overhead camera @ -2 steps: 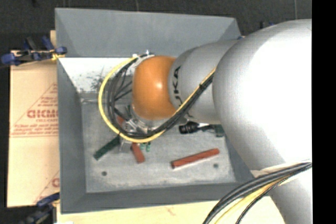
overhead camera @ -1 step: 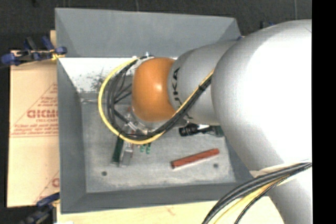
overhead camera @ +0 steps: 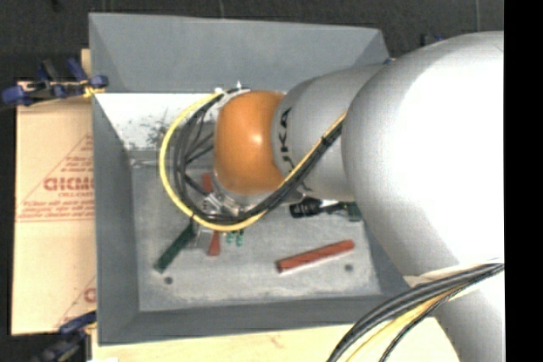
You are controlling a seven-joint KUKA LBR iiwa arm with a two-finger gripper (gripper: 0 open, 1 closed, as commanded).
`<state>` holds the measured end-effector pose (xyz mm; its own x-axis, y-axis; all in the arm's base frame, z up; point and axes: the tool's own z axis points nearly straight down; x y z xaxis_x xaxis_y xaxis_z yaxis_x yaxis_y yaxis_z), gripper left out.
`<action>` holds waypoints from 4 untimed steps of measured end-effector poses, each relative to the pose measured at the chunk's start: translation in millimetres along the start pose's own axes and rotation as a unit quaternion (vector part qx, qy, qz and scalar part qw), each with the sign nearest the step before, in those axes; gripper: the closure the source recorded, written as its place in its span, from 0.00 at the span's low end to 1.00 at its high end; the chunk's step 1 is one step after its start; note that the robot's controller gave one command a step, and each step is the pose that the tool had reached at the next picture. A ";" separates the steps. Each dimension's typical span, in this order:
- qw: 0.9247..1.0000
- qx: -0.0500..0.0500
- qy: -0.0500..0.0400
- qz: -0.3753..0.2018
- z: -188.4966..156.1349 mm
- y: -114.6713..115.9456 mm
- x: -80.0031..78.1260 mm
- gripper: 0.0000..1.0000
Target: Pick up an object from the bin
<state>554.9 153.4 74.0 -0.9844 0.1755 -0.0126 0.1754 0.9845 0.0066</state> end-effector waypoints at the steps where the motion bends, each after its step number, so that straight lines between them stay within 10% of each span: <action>1: 1.000 0.001 0.004 0.000 3.1 -0.5 3.0 0.00; 2: 1.000 0.001 0.004 0.001 3.3 -0.4 3.2 1.00; 4: 1.000 0.003 0.004 -0.009 -18.7 -24.8 -3.2 1.00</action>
Offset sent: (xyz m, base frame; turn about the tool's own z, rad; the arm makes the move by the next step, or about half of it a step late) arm 0.0000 0.0000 0.0000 0.0000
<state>553.4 128.4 92.5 -0.9876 0.1572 -0.0049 0.1572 0.9876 0.0007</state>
